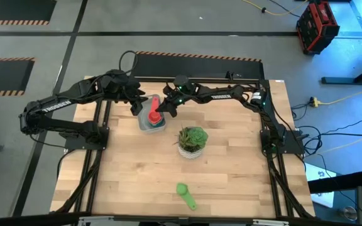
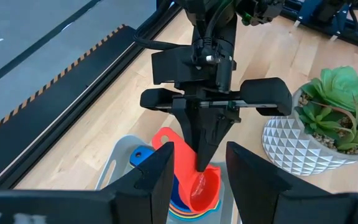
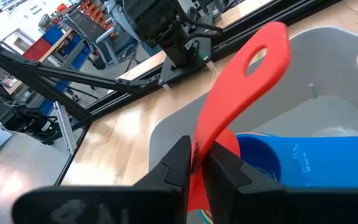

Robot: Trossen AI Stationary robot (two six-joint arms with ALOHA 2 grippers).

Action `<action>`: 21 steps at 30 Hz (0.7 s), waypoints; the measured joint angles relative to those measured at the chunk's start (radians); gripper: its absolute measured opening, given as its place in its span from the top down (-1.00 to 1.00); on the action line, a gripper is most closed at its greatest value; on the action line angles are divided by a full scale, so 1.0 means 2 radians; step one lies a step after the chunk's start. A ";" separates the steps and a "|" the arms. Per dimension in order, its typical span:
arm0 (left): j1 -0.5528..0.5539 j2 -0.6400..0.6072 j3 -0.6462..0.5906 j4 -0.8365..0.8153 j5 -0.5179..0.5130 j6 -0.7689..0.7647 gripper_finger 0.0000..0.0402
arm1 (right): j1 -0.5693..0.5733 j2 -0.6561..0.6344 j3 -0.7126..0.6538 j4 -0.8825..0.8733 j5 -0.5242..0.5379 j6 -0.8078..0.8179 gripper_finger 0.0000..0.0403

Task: Nest measuring cups in basket
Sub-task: Stack the red measuring cup on top of the blue measuring cup in the gray bin

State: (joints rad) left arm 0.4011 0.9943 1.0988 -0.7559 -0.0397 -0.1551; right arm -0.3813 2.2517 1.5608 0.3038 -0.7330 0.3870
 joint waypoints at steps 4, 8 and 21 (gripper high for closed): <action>0.000 0.000 0.000 0.000 0.000 0.000 0.31 | 0.000 0.000 0.000 0.000 0.004 0.000 0.77; 0.000 0.000 0.000 0.000 0.000 0.000 0.31 | 0.000 0.000 0.000 0.000 0.004 -0.001 0.69; 0.000 0.000 0.000 0.002 0.002 0.000 0.31 | 0.000 0.000 0.000 0.000 0.022 0.000 0.66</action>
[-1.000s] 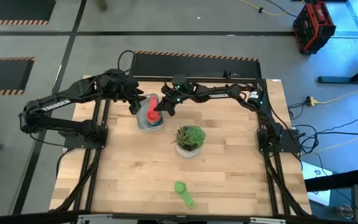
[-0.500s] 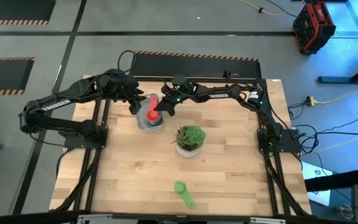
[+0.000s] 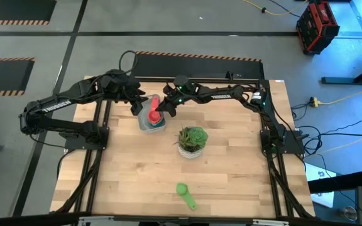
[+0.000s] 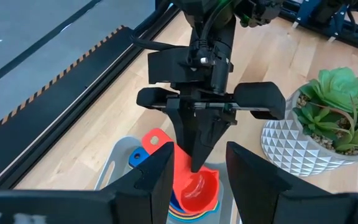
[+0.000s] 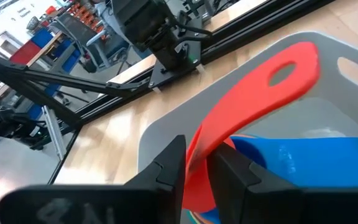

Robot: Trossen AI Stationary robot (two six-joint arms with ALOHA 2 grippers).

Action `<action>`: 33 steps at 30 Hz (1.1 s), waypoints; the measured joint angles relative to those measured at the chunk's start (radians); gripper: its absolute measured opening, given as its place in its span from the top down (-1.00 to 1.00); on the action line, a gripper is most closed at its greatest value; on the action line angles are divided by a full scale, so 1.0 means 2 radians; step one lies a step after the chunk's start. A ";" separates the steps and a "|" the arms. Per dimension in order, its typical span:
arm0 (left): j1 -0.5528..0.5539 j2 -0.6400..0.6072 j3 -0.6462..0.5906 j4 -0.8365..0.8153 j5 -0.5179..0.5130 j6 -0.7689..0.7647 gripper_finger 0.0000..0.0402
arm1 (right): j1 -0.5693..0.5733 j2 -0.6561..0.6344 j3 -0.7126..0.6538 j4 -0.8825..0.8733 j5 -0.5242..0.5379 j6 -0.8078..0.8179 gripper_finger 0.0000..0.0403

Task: Nest measuring cups in basket
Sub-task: Stack the red measuring cup on top of the blue measuring cup in the gray bin

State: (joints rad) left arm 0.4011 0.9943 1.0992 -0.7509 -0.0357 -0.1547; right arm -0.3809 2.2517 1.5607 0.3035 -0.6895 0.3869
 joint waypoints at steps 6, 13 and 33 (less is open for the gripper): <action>0.000 0.000 0.000 0.000 0.000 0.000 0.31 | 0.000 0.000 0.000 0.000 0.008 0.000 0.66; 0.000 0.000 0.000 0.000 0.000 0.000 0.31 | 0.000 0.000 0.000 0.000 0.008 0.000 0.66; 0.000 0.000 0.000 0.000 0.000 0.000 0.31 | -0.009 0.000 -0.001 -0.014 -0.017 -0.015 0.65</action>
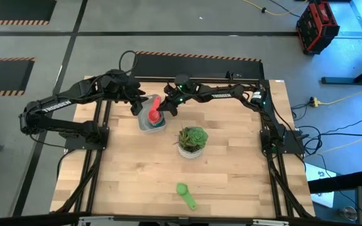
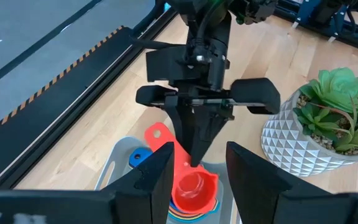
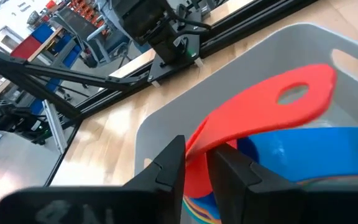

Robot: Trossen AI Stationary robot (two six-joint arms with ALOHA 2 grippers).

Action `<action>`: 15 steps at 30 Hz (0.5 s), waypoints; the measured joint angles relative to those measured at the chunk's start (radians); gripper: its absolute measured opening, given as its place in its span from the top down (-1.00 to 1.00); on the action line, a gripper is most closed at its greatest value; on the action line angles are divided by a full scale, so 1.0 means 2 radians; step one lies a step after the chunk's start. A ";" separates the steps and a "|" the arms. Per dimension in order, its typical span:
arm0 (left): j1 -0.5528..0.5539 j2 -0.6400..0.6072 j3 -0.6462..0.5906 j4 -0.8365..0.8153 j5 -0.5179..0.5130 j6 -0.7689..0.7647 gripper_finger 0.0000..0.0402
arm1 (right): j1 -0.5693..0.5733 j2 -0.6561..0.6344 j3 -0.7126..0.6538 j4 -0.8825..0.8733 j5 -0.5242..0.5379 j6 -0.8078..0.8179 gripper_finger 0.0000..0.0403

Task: Nest measuring cups in basket
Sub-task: Stack the red measuring cup on top of the blue measuring cup in the gray bin

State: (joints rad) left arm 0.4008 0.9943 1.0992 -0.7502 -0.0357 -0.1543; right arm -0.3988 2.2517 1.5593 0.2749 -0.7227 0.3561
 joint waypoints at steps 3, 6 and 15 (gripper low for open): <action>0.000 0.000 0.000 0.000 0.000 0.000 0.31 | -0.004 0.000 0.000 0.000 -0.008 0.001 0.60; 0.000 0.000 0.000 0.000 0.000 0.000 0.31 | -0.008 0.000 0.000 0.000 -0.014 0.001 0.46; 0.000 0.000 0.000 0.000 0.000 0.000 0.31 | -0.014 0.000 0.000 -0.013 -0.019 -0.056 0.14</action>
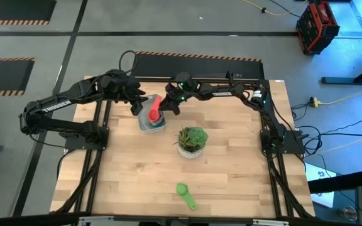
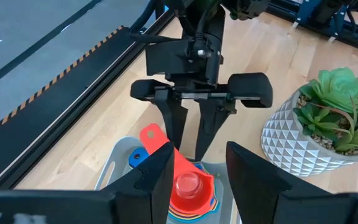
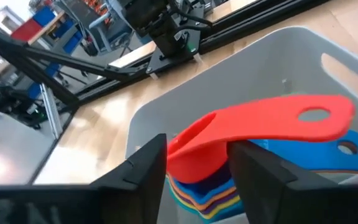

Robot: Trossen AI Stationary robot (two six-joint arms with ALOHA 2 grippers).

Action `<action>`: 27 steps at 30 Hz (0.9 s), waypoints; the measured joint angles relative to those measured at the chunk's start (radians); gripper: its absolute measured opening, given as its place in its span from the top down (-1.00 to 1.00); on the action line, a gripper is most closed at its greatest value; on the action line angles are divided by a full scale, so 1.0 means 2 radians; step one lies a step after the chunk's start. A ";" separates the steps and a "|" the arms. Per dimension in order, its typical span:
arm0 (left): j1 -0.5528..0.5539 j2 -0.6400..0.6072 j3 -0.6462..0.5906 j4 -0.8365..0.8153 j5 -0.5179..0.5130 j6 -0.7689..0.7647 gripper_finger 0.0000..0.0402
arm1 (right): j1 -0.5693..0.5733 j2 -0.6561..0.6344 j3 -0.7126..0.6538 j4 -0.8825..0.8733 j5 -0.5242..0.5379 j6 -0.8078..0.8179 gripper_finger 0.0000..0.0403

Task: Nest measuring cups in basket
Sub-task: Stack the red measuring cup on top of the blue measuring cup in the gray bin, then stack the green measuring cup on top of the red measuring cup in the gray bin

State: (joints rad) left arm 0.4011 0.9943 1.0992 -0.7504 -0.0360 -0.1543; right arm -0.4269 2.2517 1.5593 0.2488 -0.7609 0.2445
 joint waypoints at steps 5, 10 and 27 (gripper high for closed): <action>0.000 0.000 0.000 0.000 0.000 0.000 0.31 | -0.009 0.000 0.000 -0.011 0.000 -0.035 0.14; 0.000 0.000 0.000 0.000 0.000 0.000 0.31 | -0.024 0.000 0.000 -0.026 -0.001 -0.044 0.14; 0.000 0.000 0.000 0.000 0.000 0.000 0.31 | -0.024 -0.010 0.001 -0.035 -0.011 -0.006 0.14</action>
State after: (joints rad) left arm 0.4009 0.9947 1.0996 -0.7496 -0.0360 -0.1543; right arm -0.4746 2.2320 1.5616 0.1793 -0.7824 0.2328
